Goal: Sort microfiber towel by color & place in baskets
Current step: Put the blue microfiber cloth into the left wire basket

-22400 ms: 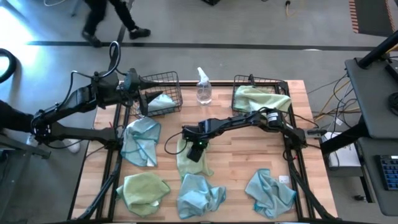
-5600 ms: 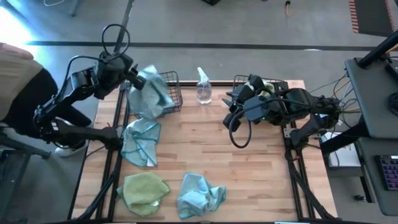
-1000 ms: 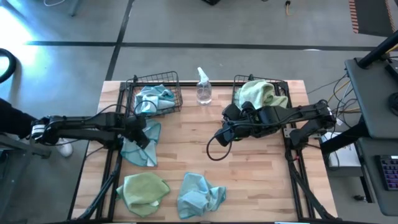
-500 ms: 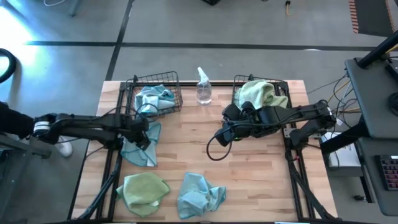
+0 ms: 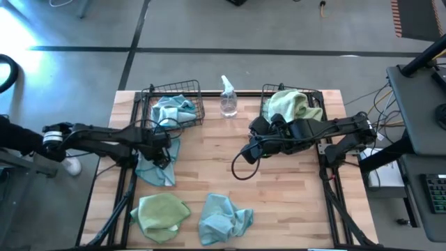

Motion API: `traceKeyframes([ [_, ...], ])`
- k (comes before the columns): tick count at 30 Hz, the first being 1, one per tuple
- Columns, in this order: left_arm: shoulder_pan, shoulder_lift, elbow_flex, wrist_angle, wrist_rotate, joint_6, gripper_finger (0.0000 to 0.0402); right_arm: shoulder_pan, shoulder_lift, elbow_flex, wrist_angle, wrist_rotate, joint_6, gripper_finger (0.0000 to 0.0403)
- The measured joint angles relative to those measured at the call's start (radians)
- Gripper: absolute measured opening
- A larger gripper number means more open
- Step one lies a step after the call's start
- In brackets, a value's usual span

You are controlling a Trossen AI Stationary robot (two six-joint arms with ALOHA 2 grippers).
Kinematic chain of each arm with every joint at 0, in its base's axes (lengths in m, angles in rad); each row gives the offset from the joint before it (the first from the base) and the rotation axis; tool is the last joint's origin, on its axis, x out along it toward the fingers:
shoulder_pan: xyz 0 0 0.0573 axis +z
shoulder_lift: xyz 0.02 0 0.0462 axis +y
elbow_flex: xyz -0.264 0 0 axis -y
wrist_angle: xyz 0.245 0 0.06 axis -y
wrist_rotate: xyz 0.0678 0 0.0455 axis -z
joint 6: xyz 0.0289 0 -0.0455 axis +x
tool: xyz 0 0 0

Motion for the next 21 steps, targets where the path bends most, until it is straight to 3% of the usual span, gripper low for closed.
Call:
traceKeyframes([
  [6,0.0,0.012,0.005,0.033,-0.031,0.008,0.013,0.0,0.0,0.0,-0.003,0.0,0.0,0.0082],
  [17,0.0,0.011,0.004,0.056,-0.045,0.022,0.0026,0.0,0.0,0.0,-0.003,0.0,0.001,0.0082],
  [21,0.0,0.011,0.004,0.057,-0.042,0.022,0.0006,0.0,0.0,0.0,-0.003,0.0,0.001,0.0082],
])
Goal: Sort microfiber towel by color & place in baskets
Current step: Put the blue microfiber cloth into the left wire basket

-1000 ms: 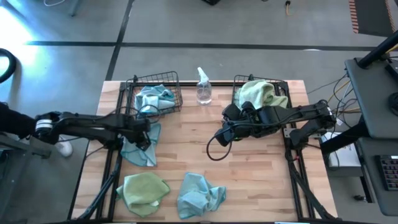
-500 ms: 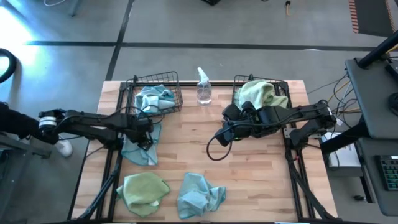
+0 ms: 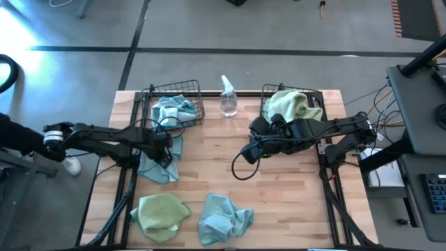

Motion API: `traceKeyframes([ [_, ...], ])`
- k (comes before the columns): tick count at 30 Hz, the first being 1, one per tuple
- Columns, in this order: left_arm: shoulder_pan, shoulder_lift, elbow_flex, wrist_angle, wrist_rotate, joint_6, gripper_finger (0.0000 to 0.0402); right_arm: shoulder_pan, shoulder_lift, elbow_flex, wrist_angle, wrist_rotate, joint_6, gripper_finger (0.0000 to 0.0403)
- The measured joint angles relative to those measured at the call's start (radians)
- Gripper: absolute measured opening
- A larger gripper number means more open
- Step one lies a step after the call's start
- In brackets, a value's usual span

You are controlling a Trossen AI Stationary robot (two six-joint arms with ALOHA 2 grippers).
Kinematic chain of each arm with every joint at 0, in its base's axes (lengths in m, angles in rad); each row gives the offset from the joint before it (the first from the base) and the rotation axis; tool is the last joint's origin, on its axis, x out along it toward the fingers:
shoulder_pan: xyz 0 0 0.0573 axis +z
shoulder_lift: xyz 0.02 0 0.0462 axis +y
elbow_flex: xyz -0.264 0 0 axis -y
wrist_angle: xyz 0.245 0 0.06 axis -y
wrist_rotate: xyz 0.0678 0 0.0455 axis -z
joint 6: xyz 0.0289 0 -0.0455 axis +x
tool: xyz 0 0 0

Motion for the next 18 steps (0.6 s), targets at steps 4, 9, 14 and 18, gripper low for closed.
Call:
traceKeyframes([
  [4,0.0,-0.003,-0.001,0.0,0.011,0.0,0.0008,0.0,0.0,0.0,0.0,0.0,0.0,0.0082],
  [9,0.0,-0.016,0.023,0.004,0.059,0.0,0.0008,0.0,0.0,0.0,0.0,0.0,0.0,0.0082],
  [14,0.0,-0.028,0.135,0.006,0.063,0.037,0.0008,0.0,0.0,0.0,0.0,0.001,-0.001,0.0082],
  [18,0.0,-0.029,0.259,0.001,0.061,0.091,0.0008,0.0,0.001,0.0,-0.001,0.002,-0.003,0.0082],
])
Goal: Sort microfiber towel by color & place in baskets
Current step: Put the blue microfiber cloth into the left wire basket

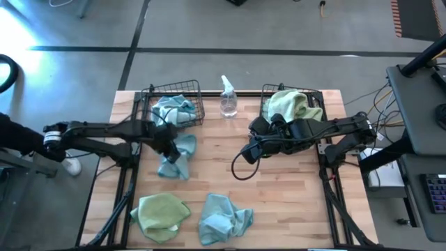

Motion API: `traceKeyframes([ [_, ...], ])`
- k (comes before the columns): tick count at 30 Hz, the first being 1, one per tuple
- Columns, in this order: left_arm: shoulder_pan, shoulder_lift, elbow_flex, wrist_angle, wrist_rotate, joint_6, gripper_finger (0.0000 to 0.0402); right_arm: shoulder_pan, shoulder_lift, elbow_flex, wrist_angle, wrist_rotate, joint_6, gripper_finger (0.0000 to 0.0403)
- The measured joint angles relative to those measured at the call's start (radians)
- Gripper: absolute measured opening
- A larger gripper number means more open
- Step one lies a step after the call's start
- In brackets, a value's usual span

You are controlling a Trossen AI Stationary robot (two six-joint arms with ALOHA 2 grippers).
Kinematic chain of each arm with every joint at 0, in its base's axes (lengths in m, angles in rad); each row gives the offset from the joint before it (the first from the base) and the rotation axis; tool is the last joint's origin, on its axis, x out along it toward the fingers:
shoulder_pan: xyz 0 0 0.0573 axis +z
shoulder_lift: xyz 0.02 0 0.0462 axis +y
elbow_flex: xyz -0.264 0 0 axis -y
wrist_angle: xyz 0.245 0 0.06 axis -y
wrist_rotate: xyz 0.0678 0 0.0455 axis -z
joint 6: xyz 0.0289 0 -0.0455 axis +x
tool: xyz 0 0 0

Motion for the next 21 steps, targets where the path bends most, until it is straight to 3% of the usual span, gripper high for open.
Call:
traceKeyframes([
  [4,0.0,0.002,0.123,-0.007,-0.01,0.054,0.0008,0.0,0.0,0.0,0.0,0.0,-0.009,0.0082],
  [13,0.0,0.004,0.374,-0.032,-0.157,0.129,0.0008,0.0,0.0,0.0,-0.001,0.0,-0.044,0.0082],
  [21,0.0,0.013,0.549,-0.034,-0.19,0.187,0.0008,0.0,0.0,0.0,-0.002,0.0,-0.072,0.0082],
])
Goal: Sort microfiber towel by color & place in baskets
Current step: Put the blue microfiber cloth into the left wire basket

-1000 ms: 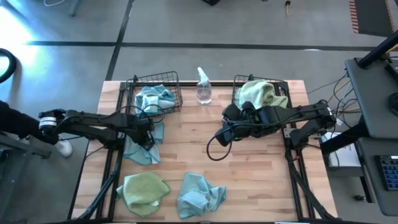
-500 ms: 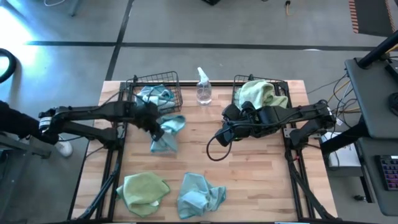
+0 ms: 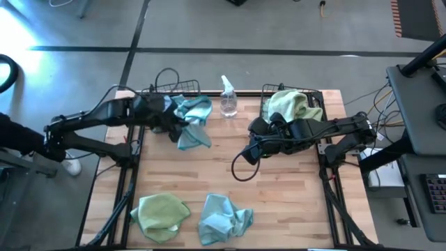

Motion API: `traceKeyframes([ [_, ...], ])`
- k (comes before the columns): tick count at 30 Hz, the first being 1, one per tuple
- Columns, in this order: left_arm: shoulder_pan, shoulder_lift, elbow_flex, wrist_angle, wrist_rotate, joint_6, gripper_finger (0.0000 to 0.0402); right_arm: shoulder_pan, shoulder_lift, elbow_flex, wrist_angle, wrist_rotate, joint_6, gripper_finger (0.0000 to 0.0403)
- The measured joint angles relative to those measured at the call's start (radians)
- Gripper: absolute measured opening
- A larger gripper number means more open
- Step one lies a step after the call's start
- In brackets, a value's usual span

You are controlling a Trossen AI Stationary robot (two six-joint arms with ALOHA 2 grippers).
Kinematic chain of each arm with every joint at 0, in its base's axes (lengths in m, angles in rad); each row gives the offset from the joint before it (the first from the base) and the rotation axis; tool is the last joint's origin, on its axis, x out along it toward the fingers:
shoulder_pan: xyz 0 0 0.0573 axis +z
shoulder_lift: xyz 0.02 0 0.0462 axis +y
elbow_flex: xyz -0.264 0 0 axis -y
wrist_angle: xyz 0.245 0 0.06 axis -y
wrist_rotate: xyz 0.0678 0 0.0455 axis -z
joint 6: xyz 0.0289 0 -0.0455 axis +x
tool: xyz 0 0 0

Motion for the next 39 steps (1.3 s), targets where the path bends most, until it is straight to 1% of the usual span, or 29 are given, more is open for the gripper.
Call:
traceKeyframes([
  [9,0.0,0.071,0.227,0.001,-0.027,0.097,0.0008,0.0,0.0,0.0,-0.002,0.0,-0.047,0.0082],
  [18,0.0,0.181,0.445,-0.003,-0.028,0.239,0.0008,0.0,-0.002,0.0,-0.004,0.0,-0.057,0.0082],
  [21,0.0,0.218,0.505,-0.033,-0.038,0.295,0.0008,0.0,-0.002,0.0,-0.005,0.0,-0.058,0.0082],
  [23,-0.001,0.244,0.546,-0.087,-0.102,0.32,0.0008,0.0,-0.002,0.0,-0.006,0.0,-0.058,0.0082],
  [29,0.0,0.308,0.661,-0.313,-0.426,0.332,0.0008,0.0,-0.002,0.0,-0.016,0.0,-0.056,0.0082],
  [31,0.0,0.321,0.688,-0.367,-0.51,0.332,0.0008,0.0,-0.002,0.0,-0.016,0.0,-0.056,0.0082],
  [34,0.002,0.332,0.712,-0.409,-0.607,0.331,0.0008,0.0,-0.002,0.0,-0.016,0.005,-0.056,0.0082],
  [39,0.002,0.324,0.713,-0.416,-0.748,0.325,0.0008,-0.001,-0.002,0.0,-0.015,0.008,-0.056,0.0082],
])
